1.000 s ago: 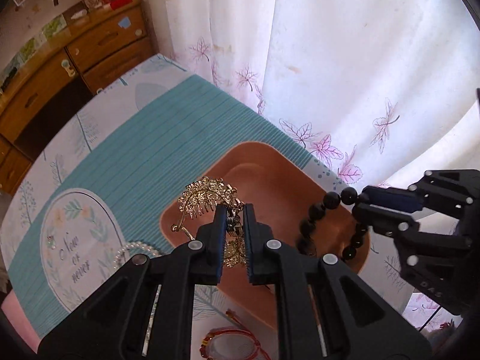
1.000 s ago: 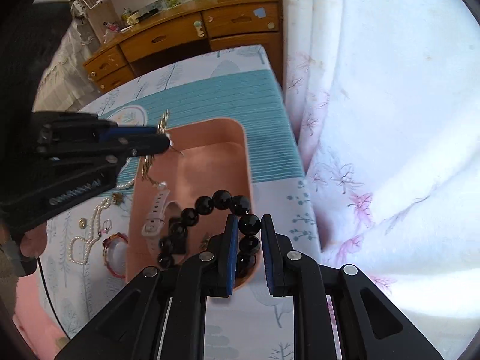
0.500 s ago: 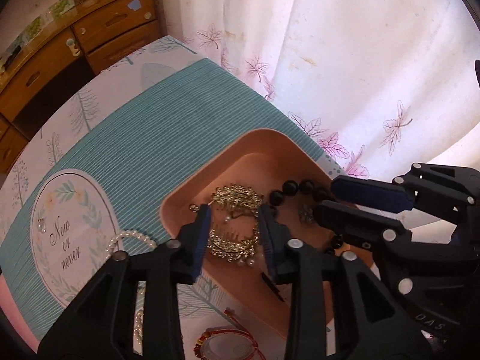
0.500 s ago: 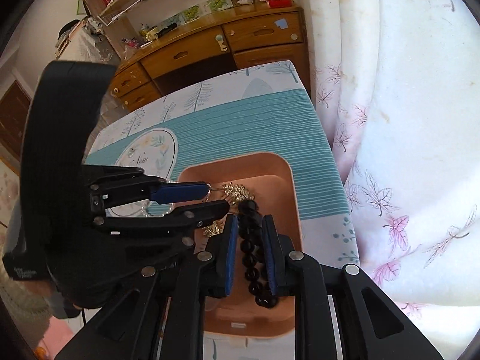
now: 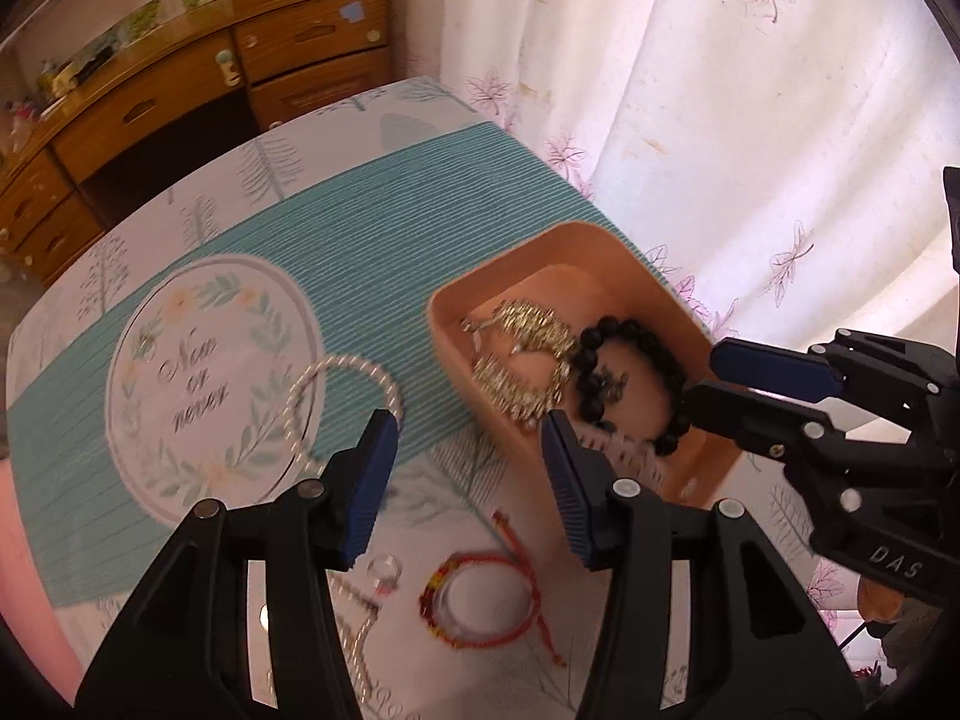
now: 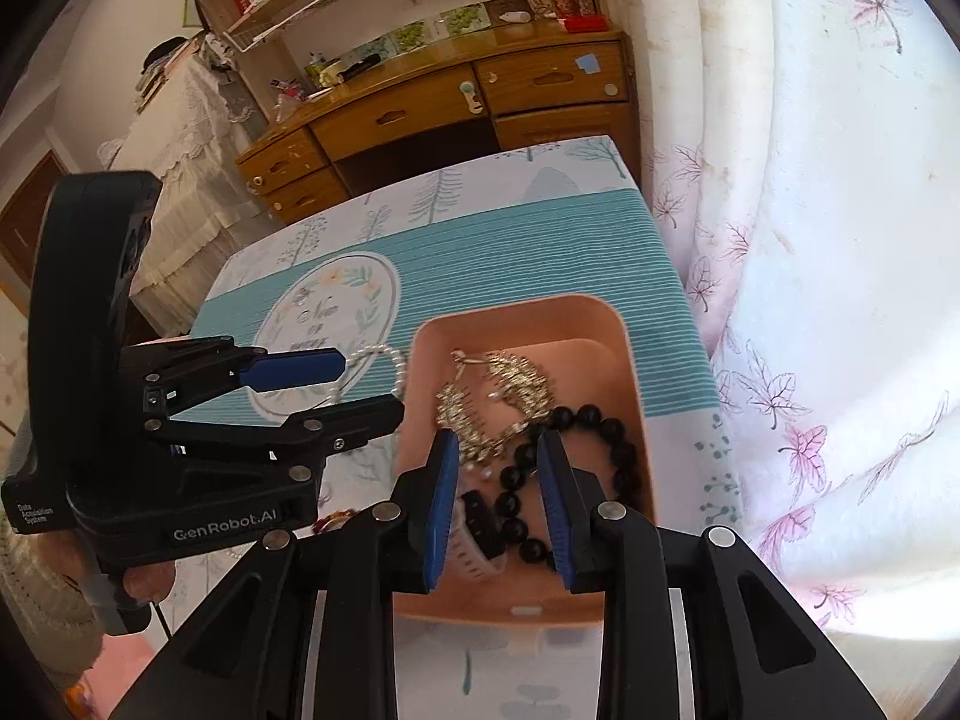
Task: Organize jewelry
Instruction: 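Withdraw the left tool from the box while the right tool grasps the red string bracelet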
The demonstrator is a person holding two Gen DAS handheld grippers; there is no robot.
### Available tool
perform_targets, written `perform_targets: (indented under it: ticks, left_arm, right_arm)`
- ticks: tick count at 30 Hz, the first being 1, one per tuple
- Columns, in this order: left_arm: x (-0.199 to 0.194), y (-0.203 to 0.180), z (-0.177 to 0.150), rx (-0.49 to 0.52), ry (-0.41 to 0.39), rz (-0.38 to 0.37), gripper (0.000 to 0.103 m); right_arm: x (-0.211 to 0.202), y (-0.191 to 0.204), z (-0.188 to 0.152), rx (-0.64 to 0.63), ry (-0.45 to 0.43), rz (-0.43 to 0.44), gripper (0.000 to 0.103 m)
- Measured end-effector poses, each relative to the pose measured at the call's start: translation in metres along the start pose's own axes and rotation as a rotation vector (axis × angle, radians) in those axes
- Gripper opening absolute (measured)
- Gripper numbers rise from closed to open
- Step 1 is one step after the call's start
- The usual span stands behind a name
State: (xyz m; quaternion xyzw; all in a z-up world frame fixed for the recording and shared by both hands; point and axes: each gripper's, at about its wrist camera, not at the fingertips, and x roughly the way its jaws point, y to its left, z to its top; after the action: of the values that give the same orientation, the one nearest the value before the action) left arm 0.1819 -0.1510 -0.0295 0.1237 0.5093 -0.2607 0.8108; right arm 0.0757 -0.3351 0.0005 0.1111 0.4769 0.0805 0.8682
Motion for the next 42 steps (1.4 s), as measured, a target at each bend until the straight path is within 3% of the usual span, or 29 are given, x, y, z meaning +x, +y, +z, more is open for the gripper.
perform_targets:
  ticks: [7, 14, 25, 33, 42]
  left_arm:
    - [-0.037, 0.027, -0.063, -0.102, -0.041, 0.071, 0.047]
    - [-0.062, 0.048, -0.124, -0.203, -0.065, 0.122, 0.047]
    - [-0.050, 0.090, -0.202, -0.393, 0.006, 0.156, 0.047]
    - [-0.039, 0.121, -0.217, -0.494, 0.020, 0.145, 0.047]
    - [-0.037, 0.116, -0.206, -0.441, -0.001, 0.132, 0.047]
  right_arm:
    - [-0.012, 0.036, -0.029, -0.050, 0.003, 0.049, 0.027]
    - [0.001, 0.070, -0.063, -0.098, 0.064, 0.094, 0.027]
    - [0.044, 0.114, -0.096, -0.193, 0.177, 0.132, 0.027]
    - [0.085, 0.128, -0.093, -0.211, 0.224, 0.119, 0.027]
    - [0.118, 0.150, -0.086, -0.261, 0.239, 0.066, 0.027]
